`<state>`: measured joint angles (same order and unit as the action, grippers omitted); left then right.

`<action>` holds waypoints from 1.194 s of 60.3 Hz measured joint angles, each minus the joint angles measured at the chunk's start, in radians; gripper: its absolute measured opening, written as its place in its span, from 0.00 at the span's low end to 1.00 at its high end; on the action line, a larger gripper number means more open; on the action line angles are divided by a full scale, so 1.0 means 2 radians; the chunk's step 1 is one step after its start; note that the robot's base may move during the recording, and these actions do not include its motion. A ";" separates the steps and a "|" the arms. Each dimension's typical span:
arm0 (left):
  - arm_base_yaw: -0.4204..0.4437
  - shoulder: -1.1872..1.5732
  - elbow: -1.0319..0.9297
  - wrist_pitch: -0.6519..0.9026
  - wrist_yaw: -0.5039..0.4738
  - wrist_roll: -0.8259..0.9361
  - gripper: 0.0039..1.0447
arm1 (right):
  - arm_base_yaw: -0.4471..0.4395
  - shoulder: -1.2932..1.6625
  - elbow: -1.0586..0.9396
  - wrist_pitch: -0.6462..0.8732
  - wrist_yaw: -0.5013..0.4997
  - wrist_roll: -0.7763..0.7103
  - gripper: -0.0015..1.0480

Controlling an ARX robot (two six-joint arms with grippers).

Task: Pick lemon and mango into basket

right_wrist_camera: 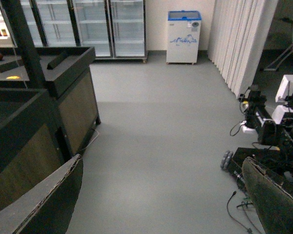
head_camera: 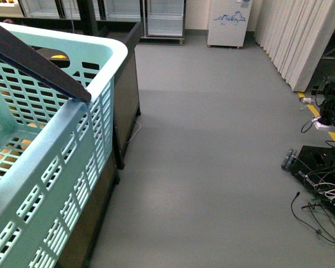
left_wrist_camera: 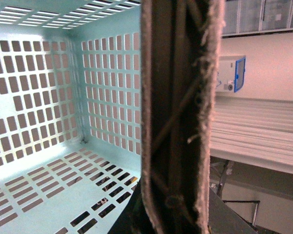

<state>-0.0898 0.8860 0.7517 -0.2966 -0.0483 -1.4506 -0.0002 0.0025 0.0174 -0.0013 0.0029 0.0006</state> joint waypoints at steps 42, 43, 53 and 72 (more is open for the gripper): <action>0.001 0.001 0.000 0.000 0.000 0.001 0.06 | 0.000 0.000 0.000 0.000 -0.001 0.000 0.92; 0.001 0.001 0.000 0.000 0.000 0.001 0.06 | 0.000 0.000 0.000 0.000 -0.001 0.000 0.92; 0.001 0.001 0.000 0.000 0.000 0.001 0.06 | 0.000 0.001 0.000 0.000 -0.002 0.000 0.92; 0.001 0.001 0.000 0.000 0.001 0.001 0.06 | 0.000 0.000 0.000 0.000 -0.001 0.000 0.92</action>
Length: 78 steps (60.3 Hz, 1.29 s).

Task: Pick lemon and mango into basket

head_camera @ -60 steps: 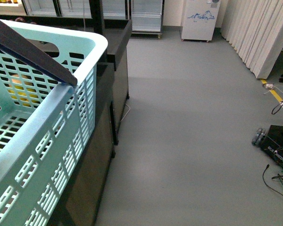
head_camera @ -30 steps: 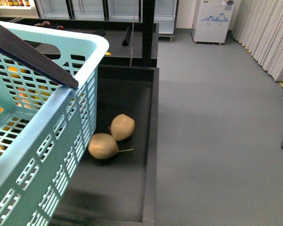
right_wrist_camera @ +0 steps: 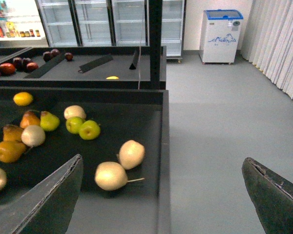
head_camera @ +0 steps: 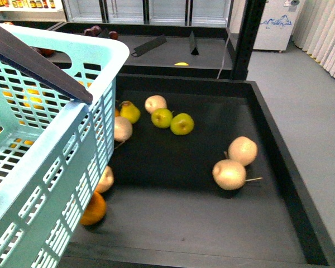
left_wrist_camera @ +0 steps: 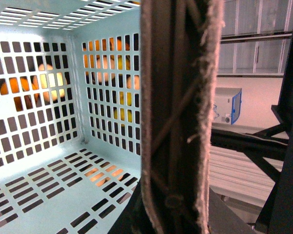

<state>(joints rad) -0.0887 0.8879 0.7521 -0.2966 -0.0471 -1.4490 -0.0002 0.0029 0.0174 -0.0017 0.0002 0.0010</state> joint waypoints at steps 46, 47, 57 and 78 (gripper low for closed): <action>0.000 0.000 0.001 0.000 0.000 0.000 0.06 | 0.000 0.000 0.000 0.000 0.000 0.000 0.92; 0.000 0.000 0.001 0.000 -0.001 0.000 0.05 | 0.000 0.000 0.000 0.000 0.000 0.000 0.92; 0.000 0.000 0.001 0.000 0.001 0.001 0.05 | 0.000 0.000 0.000 0.000 0.000 0.000 0.92; 0.000 0.000 0.001 0.000 -0.001 0.002 0.05 | 0.000 0.000 0.000 0.000 0.000 0.000 0.92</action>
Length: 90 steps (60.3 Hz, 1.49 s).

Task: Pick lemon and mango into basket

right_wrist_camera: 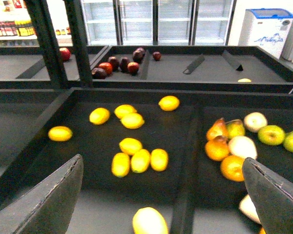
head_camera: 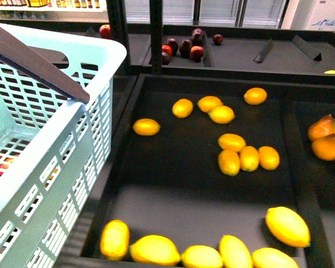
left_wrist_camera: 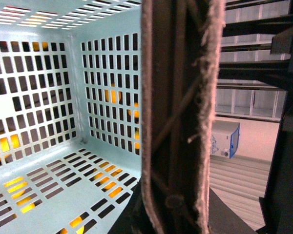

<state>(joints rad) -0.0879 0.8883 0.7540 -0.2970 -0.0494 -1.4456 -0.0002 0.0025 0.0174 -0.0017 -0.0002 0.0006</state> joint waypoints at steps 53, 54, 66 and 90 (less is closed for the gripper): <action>0.002 -0.001 0.001 0.000 0.005 0.002 0.05 | 0.000 0.001 0.000 0.000 -0.002 0.000 0.92; 0.001 -0.001 0.001 0.000 0.005 0.001 0.05 | 0.000 0.001 0.000 0.000 -0.002 0.000 0.92; -0.037 0.104 0.097 -0.115 -0.017 0.166 0.05 | 0.000 0.001 0.000 0.000 0.000 0.000 0.92; -0.182 0.321 0.299 -0.096 -0.003 0.187 0.05 | 0.000 0.001 0.000 0.000 0.000 0.000 0.92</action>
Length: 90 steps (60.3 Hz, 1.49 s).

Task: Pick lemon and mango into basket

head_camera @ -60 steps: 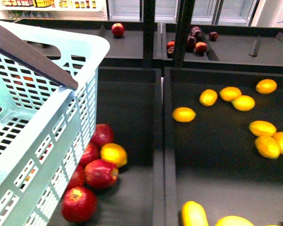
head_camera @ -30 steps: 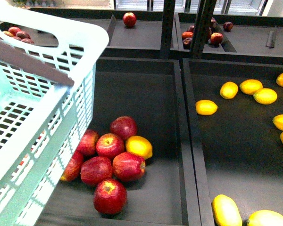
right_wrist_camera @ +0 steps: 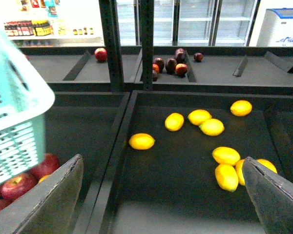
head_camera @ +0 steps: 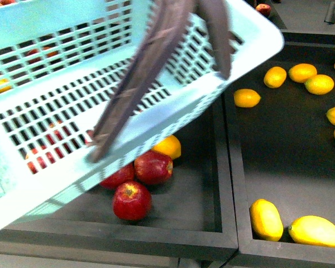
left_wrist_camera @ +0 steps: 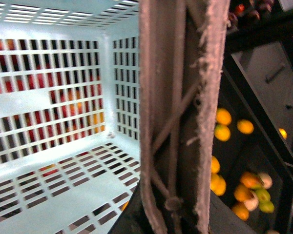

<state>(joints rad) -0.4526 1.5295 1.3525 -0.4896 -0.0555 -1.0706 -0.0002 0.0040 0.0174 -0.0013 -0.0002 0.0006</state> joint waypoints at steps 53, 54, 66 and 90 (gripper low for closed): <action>-0.093 0.079 0.067 0.023 0.058 0.012 0.05 | 0.000 0.002 0.001 -0.002 -0.001 0.002 0.92; -0.093 0.079 0.067 0.023 0.058 0.011 0.05 | -0.003 0.010 0.006 -0.019 -0.006 0.016 0.92; -0.094 0.079 0.067 0.023 0.064 0.011 0.05 | -0.106 0.230 0.040 0.055 -0.025 0.113 0.92; -0.094 0.079 0.067 0.023 0.060 0.013 0.05 | -0.168 0.803 0.202 0.412 0.008 0.054 0.92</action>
<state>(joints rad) -0.6403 1.6867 1.4872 -0.4442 0.0643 -1.0443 -0.3370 1.6093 0.4210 0.8219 0.0154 0.1081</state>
